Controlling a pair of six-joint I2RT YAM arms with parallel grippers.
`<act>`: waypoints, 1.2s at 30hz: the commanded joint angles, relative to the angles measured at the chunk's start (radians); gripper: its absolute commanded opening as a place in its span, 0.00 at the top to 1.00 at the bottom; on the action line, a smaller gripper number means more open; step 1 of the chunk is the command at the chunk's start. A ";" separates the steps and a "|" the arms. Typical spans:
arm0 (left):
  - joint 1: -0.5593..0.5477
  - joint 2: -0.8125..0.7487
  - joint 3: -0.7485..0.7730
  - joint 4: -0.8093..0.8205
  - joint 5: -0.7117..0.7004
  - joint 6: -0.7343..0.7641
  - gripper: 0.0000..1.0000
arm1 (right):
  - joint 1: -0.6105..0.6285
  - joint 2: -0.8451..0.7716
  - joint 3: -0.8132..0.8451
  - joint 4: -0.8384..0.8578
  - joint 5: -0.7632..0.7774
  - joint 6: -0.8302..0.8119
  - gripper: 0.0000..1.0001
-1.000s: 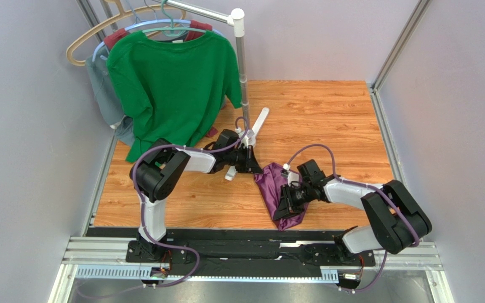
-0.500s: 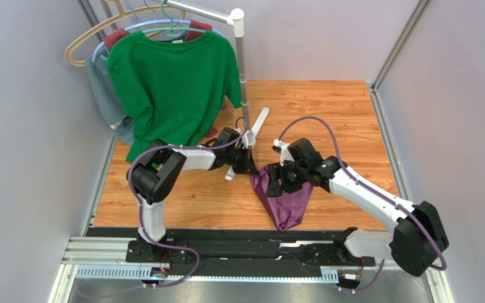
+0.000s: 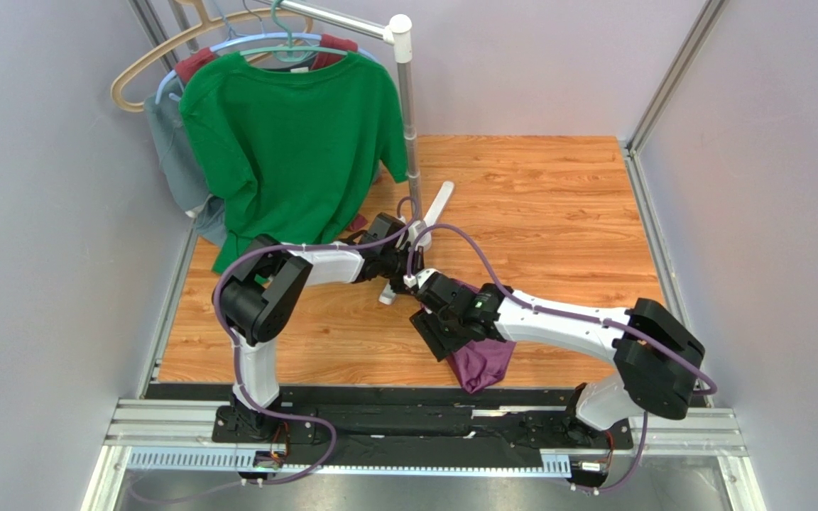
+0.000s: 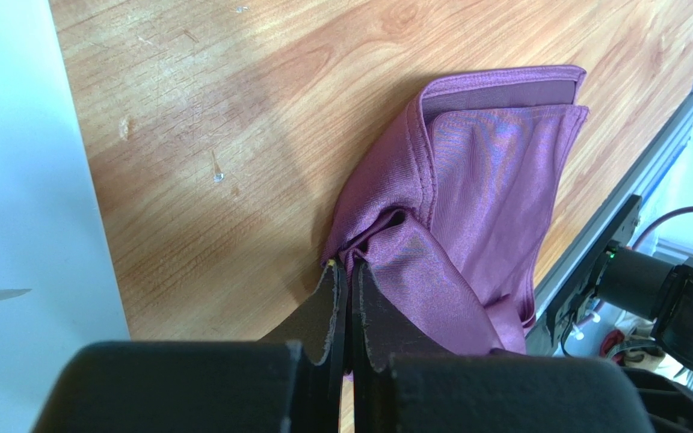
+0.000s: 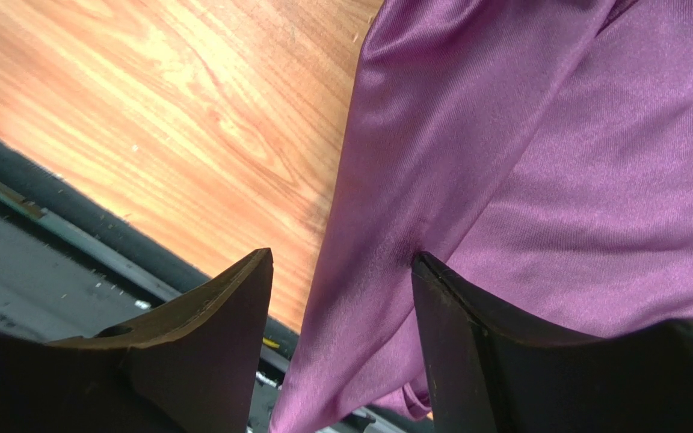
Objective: Fold the napkin, place the utensils inside, and roll it up
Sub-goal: Roll the napkin with the utensil
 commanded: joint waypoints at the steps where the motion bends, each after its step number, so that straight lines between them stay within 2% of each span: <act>1: 0.000 -0.027 0.020 -0.052 -0.020 0.030 1.00 | 0.016 0.040 0.032 0.077 0.076 -0.014 0.39; 6: 0.002 -0.021 0.023 -0.056 -0.016 0.034 1.00 | 0.015 0.086 0.017 0.098 0.082 -0.007 0.42; 14: 0.003 -0.030 0.025 -0.052 -0.013 0.030 1.00 | -0.011 0.141 -0.043 0.127 0.076 0.065 0.41; 16: 0.003 -0.035 0.023 -0.054 -0.013 0.030 1.00 | -0.030 0.140 -0.063 0.141 0.047 0.084 0.44; 20: 0.006 -0.056 0.011 -0.040 -0.004 0.027 1.00 | -0.076 0.110 -0.144 0.199 -0.033 0.128 0.58; 21: 0.006 -0.064 0.005 -0.024 -0.002 0.024 0.96 | -0.100 0.092 -0.182 0.233 -0.068 0.147 0.67; 23: 0.010 -0.096 -0.012 -0.011 -0.002 0.016 0.85 | -0.128 0.068 -0.219 0.271 -0.149 0.156 0.74; 24: 0.010 -0.107 -0.016 0.000 -0.005 0.013 0.71 | -0.160 0.042 -0.259 0.314 -0.209 0.160 0.81; 27: 0.010 -0.154 -0.030 0.013 -0.014 0.011 0.47 | -0.220 0.009 -0.307 0.386 -0.330 0.165 0.88; 30: 0.013 -0.207 -0.053 0.021 -0.027 0.015 0.38 | -0.279 -0.011 -0.347 0.449 -0.454 0.164 0.90; 36: 0.023 -0.267 -0.092 0.020 -0.031 0.076 0.35 | -0.390 0.009 -0.390 0.538 -0.654 0.157 0.91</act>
